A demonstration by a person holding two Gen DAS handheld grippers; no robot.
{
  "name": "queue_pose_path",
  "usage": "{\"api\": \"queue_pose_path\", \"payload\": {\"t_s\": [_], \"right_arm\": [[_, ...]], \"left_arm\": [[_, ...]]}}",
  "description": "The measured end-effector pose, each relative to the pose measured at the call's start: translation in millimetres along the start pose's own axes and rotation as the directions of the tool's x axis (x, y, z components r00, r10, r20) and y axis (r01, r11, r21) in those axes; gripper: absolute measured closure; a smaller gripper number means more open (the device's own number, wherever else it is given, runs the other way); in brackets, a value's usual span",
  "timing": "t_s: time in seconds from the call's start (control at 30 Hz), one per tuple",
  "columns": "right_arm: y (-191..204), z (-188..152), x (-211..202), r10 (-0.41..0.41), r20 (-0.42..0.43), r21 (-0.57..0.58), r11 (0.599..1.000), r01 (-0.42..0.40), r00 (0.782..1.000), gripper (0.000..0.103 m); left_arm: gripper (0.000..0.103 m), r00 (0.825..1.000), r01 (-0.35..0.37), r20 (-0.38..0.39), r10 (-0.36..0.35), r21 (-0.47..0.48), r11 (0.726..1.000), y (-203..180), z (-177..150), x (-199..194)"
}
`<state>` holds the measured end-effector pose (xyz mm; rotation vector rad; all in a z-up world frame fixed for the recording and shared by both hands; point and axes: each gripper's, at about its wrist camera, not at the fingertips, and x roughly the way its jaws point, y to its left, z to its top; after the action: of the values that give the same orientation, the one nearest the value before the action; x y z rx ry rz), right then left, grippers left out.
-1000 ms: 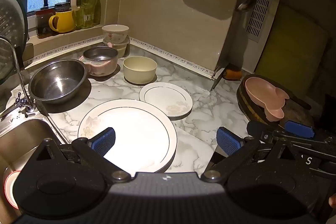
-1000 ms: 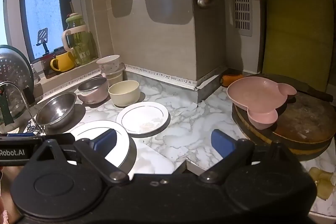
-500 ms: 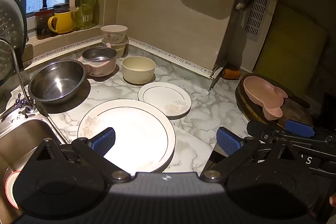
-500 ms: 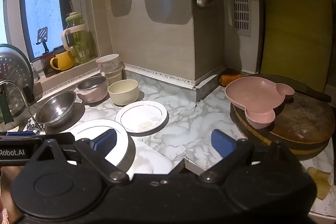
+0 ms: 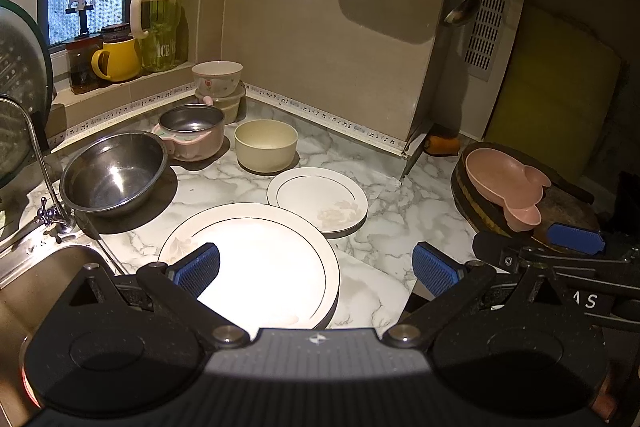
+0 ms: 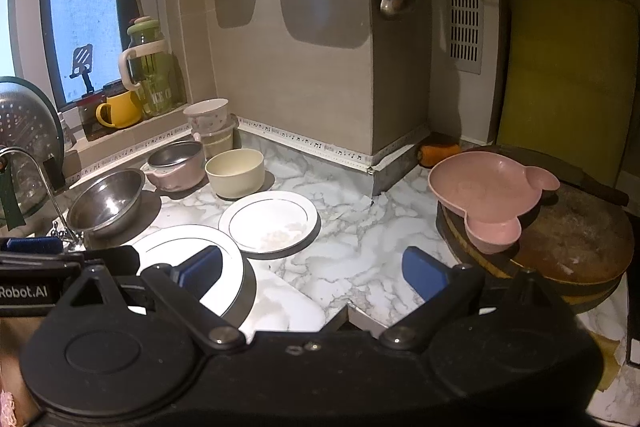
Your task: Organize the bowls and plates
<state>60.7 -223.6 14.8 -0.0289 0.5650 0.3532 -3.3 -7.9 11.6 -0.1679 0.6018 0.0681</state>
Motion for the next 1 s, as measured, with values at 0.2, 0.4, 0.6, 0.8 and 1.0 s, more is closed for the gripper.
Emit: {"api": "queue_pose_path", "payload": {"t_s": [0.2, 0.4, 0.6, 0.8, 1.0], "right_arm": [[0.8, 0.1, 0.1, 0.004, -0.004, 0.002, 1.000, -0.004, 1.000, 0.006], [0.9, -0.9, -0.5, 0.005, -0.005, 0.003, 1.000, -0.005, 1.000, 0.006], [1.3, -1.6, -0.2, 0.005, -0.005, 0.004, 1.000, -0.005, 1.000, 0.006], [1.7, -2.2, -0.3, 0.005, -0.004, 0.004, 1.000, -0.005, 1.000, 0.006], [1.8, -2.0, -0.3, 0.005, -0.005, 0.006, 1.000, -0.005, 1.000, 0.006]], "left_arm": [[0.000, 1.000, -0.003, -0.008, 0.003, -0.009, 1.000, 3.7, 0.5, -0.1], [0.000, 1.000, -0.001, -0.015, 0.001, -0.020, 1.000, 6.5, 0.0, 1.0], [0.000, 1.000, 0.001, -0.017, -0.002, -0.023, 1.000, 7.2, -0.6, 1.1], [0.000, 1.000, 0.001, -0.017, -0.001, -0.023, 1.000, 7.6, -0.4, 1.4], [0.000, 1.000, 0.002, -0.017, -0.002, -0.023, 1.000, 7.3, -0.6, 1.3]]}}
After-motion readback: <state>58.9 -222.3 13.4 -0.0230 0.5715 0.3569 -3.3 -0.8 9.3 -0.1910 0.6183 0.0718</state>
